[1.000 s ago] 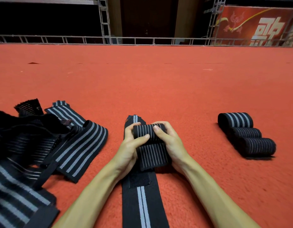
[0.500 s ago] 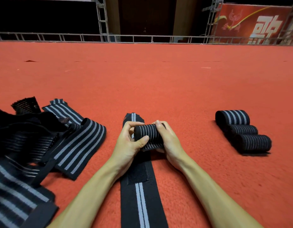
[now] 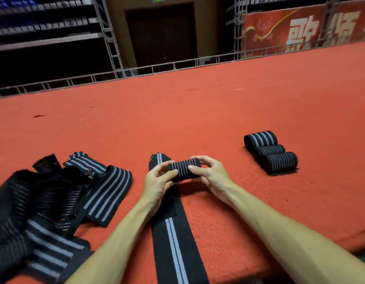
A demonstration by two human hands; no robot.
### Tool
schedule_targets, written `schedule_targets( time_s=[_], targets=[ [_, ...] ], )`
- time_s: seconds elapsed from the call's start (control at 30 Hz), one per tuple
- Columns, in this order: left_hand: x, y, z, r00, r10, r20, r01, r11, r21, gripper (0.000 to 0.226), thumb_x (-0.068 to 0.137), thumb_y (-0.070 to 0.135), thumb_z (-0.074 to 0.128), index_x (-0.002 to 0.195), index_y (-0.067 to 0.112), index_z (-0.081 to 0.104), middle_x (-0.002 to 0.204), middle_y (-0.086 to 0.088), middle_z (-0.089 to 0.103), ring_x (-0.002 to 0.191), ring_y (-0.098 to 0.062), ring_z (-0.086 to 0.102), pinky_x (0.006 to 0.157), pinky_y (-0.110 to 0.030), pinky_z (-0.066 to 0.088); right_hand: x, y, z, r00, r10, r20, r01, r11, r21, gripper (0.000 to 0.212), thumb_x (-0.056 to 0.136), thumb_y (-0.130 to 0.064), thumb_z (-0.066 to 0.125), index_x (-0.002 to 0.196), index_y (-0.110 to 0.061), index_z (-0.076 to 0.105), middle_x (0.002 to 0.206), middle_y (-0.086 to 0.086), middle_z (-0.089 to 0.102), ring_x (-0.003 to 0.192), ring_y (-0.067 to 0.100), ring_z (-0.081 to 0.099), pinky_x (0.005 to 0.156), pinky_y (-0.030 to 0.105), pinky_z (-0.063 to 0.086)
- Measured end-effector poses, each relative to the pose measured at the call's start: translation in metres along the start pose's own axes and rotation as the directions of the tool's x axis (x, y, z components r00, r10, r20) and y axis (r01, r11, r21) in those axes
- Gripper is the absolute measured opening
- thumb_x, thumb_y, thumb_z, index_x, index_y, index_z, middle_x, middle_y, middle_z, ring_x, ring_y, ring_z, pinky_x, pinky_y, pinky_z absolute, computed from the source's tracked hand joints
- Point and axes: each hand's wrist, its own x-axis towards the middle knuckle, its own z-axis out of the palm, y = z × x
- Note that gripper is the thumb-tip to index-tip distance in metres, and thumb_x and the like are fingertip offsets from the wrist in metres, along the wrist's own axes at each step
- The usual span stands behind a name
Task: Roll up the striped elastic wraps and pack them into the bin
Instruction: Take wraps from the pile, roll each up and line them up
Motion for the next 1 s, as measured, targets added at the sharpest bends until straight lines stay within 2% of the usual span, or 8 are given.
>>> schedule_targets(
  time_s=[0.13, 0.3, 0.43, 0.5, 0.6, 0.73, 0.83, 1.0],
  targets=[
    [-0.008, 0.002, 0.039, 0.996, 0.029, 0.087, -0.040, 0.990, 0.135, 0.020, 0.085, 0.003, 0.067, 0.102, 0.013, 0.068, 0.106, -0.009, 0.068, 0.096, -0.019, 0.068, 0.081, -0.031, 0.056, -0.024, -0.037, -0.047, 0.997, -0.083, -0.002, 0.080, 0.965, -0.251, 0.026, 0.079, -0.001, 0.073, 0.104, -0.007, 0.066, 0.096, 0.005, 0.064, 0.077, 0.016, 0.065, 0.063, 0.027, 0.057],
    [-0.019, -0.017, 0.108, 0.981, -0.018, 0.192, -0.025, 0.975, 0.219, 0.021, 0.081, 0.006, 0.073, 0.101, 0.011, 0.071, 0.107, -0.011, 0.071, 0.096, -0.020, 0.068, 0.086, -0.037, 0.056, -0.051, -0.075, -0.131, 0.991, -0.134, -0.007, 0.105, 0.808, -0.579, 0.029, 0.076, -0.015, 0.079, 0.103, -0.013, 0.070, 0.092, 0.003, 0.070, 0.076, 0.006, 0.064, 0.057, 0.023, 0.053],
    [-0.026, -0.048, 0.168, 0.969, -0.053, 0.242, -0.013, 0.965, 0.263, 0.024, 0.080, -0.001, 0.070, 0.101, 0.011, 0.068, 0.097, -0.006, 0.070, 0.081, -0.009, 0.065, 0.073, -0.025, 0.057, -0.072, -0.089, -0.193, 0.985, -0.128, -0.114, 0.031, 0.787, -0.616, 0.028, 0.075, -0.016, 0.080, 0.101, -0.014, 0.071, 0.089, 0.007, 0.069, 0.071, 0.009, 0.061, 0.051, 0.020, 0.048],
    [-0.030, -0.061, 0.194, 0.965, -0.069, 0.255, -0.005, 0.960, 0.281, 0.027, 0.075, 0.003, 0.070, 0.100, 0.012, 0.065, 0.094, -0.002, 0.068, 0.080, -0.009, 0.065, 0.075, -0.027, 0.057, -0.081, -0.091, -0.217, 0.981, -0.129, -0.145, 0.006, 0.766, -0.642, 0.029, 0.076, -0.015, 0.079, 0.103, -0.013, 0.070, 0.090, 0.007, 0.069, 0.069, 0.006, 0.060, 0.052, 0.019, 0.047],
    [-0.029, -0.075, 0.220, 0.969, -0.036, 0.244, -0.056, 0.932, 0.359, 0.031, 0.072, 0.007, 0.071, 0.100, 0.017, 0.064, 0.093, -0.001, 0.069, 0.085, -0.014, 0.065, 0.087, -0.037, 0.055, -0.083, -0.090, -0.242, 0.971, -0.171, -0.169, -0.002, 0.696, -0.718, 0.026, 0.078, -0.011, 0.076, 0.102, -0.015, 0.068, 0.087, -0.002, 0.069, 0.070, -0.001, 0.060, 0.064, 0.014, 0.047],
    [-0.023, -0.087, 0.234, 0.986, 0.054, 0.156, -0.124, 0.864, 0.488, 0.036, 0.077, 0.007, 0.069, 0.111, 0.020, 0.063, 0.092, 0.003, 0.069, 0.078, -0.009, 0.064, 0.082, -0.028, 0.053, -0.076, -0.076, -0.254, 0.952, -0.240, -0.193, 0.012, 0.654, -0.756, 0.026, 0.080, -0.011, 0.075, 0.103, -0.019, 0.067, 0.090, -0.006, 0.068, 0.081, 0.006, 0.062, 0.078, 0.016, 0.048],
    [-0.024, -0.090, 0.236, 0.988, 0.130, 0.086, -0.156, 0.835, 0.528, 0.037, 0.078, 0.008, 0.068, 0.112, 0.021, 0.063, 0.085, 0.003, 0.068, 0.074, -0.008, 0.062, 0.076, -0.022, 0.049, -0.069, -0.066, -0.254, 0.938, -0.288, -0.195, -0.001, 0.558, -0.830, 0.031, 0.079, -0.020, 0.076, 0.109, -0.022, 0.069, 0.095, -0.009, 0.069, 0.086, 0.005, 0.063, 0.082, 0.016, 0.047],
    [-0.021, -0.093, 0.236, 0.980, 0.183, 0.082, -0.195, 0.774, 0.602, 0.037, 0.087, 0.007, 0.062, 0.123, 0.013, 0.060, 0.111, -0.004, 0.066, 0.093, -0.012, 0.061, 0.092, -0.024, 0.045, -0.063, -0.063, -0.244, 0.912, -0.301, -0.279, -0.080, 0.536, -0.841, 0.035, 0.077, -0.027, 0.078, 0.111, -0.021, 0.069, 0.098, -0.004, 0.071, 0.084, 0.006, 0.063, 0.081, 0.021, 0.046]
  ],
)
